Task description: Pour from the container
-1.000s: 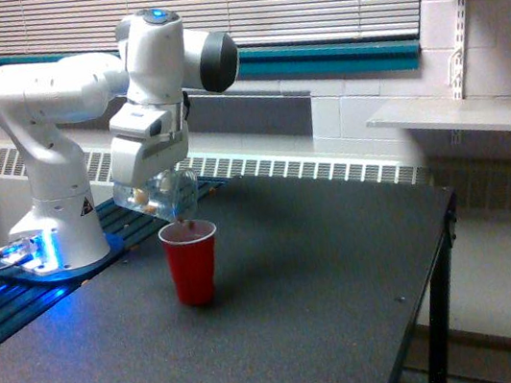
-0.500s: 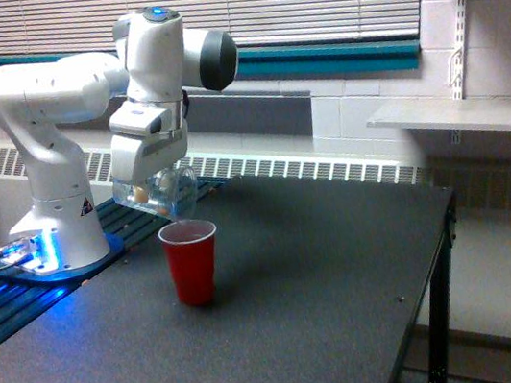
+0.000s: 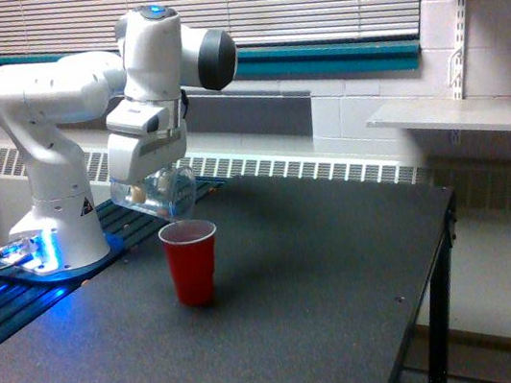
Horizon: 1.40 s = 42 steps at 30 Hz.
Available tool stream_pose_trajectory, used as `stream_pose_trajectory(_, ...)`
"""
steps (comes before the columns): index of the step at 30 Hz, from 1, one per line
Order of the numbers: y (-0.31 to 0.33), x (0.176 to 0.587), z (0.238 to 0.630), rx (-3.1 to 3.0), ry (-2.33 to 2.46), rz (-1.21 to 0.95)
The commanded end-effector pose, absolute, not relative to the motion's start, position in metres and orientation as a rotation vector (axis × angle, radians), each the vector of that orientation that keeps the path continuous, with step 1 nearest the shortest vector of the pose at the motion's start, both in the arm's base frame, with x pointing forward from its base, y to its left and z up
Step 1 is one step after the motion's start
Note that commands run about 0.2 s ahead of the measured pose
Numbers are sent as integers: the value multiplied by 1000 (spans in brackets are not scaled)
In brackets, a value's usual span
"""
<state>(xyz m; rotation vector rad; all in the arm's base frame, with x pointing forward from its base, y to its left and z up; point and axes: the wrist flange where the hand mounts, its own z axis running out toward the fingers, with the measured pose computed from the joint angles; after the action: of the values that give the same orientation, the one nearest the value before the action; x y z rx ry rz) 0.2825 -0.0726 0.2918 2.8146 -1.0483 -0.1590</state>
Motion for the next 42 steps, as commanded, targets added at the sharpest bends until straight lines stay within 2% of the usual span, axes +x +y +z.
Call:
stream_pose_trajectory(1, -75, 279, 287, 2801, -1028, -176)
stream_pose_trajectory(6, -71, 273, 283, 2805, -1004, -194)
stream_pose_trajectory(9, -79, 281, 293, 2795, -1055, -111)
stream_pose_trajectory(13, -78, 277, 286, 2795, -1024, -153)
stream_pose_trajectory(17, -80, 284, 300, 2804, -1049, -103)
stream_pose_trajectory(21, -79, 276, 284, 2798, -1011, -173)
stream_pose_trajectory(24, -80, 283, 293, 2803, -1044, -107)
stream_pose_trajectory(28, -72, 271, 279, 2800, -995, -174)
stream_pose_trajectory(30, -75, 278, 288, 2801, -1029, -110)
stream_pose_trajectory(33, -72, 272, 282, 2804, -986, -173)
stream_pose_trajectory(36, -77, 282, 294, 2797, -1034, -72)
stream_pose_trajectory(42, -71, 280, 291, 2815, -1008, -112)
